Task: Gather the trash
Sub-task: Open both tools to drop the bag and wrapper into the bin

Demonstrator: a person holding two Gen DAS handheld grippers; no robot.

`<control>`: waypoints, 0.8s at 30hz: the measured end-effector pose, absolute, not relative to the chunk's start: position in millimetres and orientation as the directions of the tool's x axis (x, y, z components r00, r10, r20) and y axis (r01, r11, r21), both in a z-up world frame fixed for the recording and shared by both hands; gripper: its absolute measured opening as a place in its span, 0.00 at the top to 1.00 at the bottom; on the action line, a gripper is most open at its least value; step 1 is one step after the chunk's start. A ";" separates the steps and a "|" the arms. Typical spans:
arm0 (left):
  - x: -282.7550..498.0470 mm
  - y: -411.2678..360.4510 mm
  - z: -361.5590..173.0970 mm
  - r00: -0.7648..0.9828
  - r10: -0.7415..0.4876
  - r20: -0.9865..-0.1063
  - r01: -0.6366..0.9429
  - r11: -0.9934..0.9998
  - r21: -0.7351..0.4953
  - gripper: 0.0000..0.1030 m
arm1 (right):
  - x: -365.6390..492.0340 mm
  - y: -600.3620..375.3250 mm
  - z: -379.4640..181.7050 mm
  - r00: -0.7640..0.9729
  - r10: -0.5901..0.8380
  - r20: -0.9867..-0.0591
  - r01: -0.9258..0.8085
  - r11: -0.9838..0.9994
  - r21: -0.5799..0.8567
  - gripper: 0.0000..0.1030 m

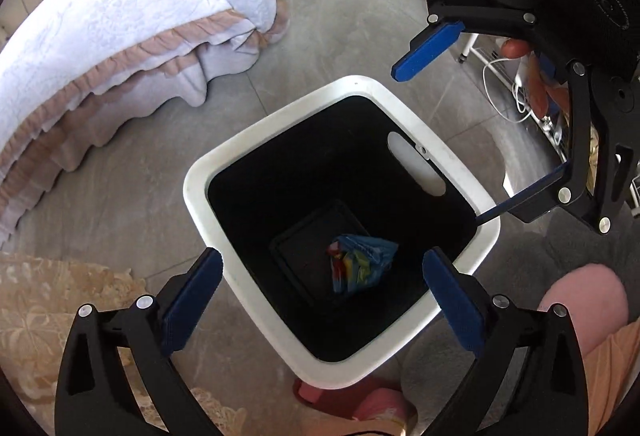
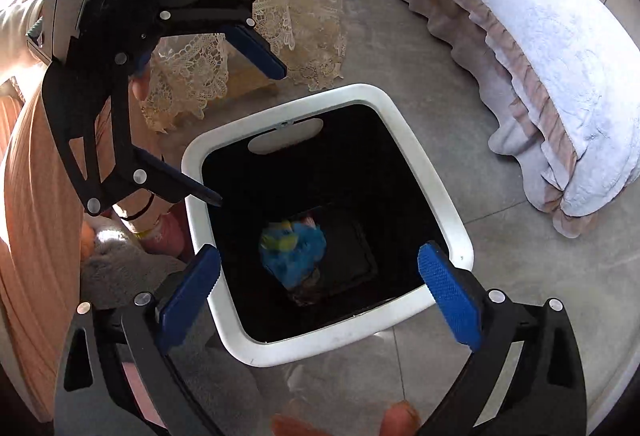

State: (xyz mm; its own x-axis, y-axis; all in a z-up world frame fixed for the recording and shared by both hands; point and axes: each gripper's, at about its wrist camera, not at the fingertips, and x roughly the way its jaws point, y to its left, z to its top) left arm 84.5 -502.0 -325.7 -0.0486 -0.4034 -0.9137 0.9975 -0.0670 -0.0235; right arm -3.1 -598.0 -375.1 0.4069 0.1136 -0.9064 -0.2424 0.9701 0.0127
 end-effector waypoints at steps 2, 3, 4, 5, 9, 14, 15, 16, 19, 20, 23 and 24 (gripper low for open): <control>84.4 -501.5 -324.6 -0.054 -0.401 -0.915 0.997 -0.070 -0.028 0.05 | -3.2 -597.8 -373.4 0.407 0.117 -0.906 -0.249 0.968 0.013 0.04; 84.1 -500.9 -323.3 -0.050 -0.401 -0.915 0.997 -0.072 -0.024 0.05 | -2.4 -597.3 -372.1 0.407 0.112 -0.906 -0.251 0.968 0.007 0.04; 82.8 -498.8 -320.3 -0.046 -0.404 -0.914 0.997 -0.074 -0.017 0.05 | -3.2 -596.0 -370.3 0.411 0.108 -0.905 -0.253 0.968 0.001 0.04; 82.7 -498.2 -317.8 -0.043 -0.407 -0.913 0.997 -0.075 -0.014 0.05 | -3.5 -595.1 -367.5 0.414 0.106 -0.904 -0.255 0.967 -0.003 0.04; 81.1 -497.5 -302.4 -0.031 -0.437 -0.899 0.997 -0.074 0.001 0.05 | -5.8 -589.2 -353.1 0.432 0.103 -0.896 -0.268 0.963 -0.018 0.04; 72.0 -487.0 -273.0 -0.001 -0.485 -0.875 0.996 -0.075 0.041 0.05 | -11.6 -578.3 -327.5 0.475 0.085 -0.876 -0.285 0.957 -0.061 0.04; 70.6 -485.1 -267.4 0.009 -0.495 -0.869 0.996 -0.073 0.052 0.05 | -13.6 -576.0 -321.2 0.488 0.084 -0.869 -0.287 0.955 -0.069 0.04; 68.7 -482.2 -260.9 0.016 -0.507 -0.862 0.996 -0.070 0.060 0.05 | -14.4 -575.2 -314.5 0.500 0.084 -0.862 -0.288 0.955 -0.074 0.04; 63.5 -472.8 -243.0 0.035 -0.536 -0.843 0.995 -0.062 0.081 0.05 | -18.4 -569.6 -294.3 0.536 0.087 -0.840 -0.290 0.953 -0.086 0.04; 61.6 -467.8 -236.8 0.042 -0.545 -0.837 0.994 -0.059 0.089 0.05 | -19.7 -567.2 -287.8 0.547 0.086 -0.833 -0.293 0.951 -0.094 0.04; 58.3 -455.8 -220.4 0.062 -0.567 -0.821 0.993 -0.047 0.107 0.05 | -24.4 -556.3 -268.6 0.576 0.087 -0.813 -0.309 0.944 -0.119 0.04; 57.2 -451.6 -215.6 0.071 -0.573 -0.816 0.992 -0.043 0.116 0.05 | -25.3 -552.6 -262.7 0.585 0.090 -0.806 -0.317 0.940 -0.125 0.04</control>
State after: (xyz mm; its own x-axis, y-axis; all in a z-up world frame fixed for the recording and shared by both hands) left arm 57.2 -451.6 -215.6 0.0712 -0.5731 -0.8164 0.9923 -0.0426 0.1165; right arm -25.3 -552.6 -262.7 0.5847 0.0897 -0.8063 -0.3168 0.9402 -0.1252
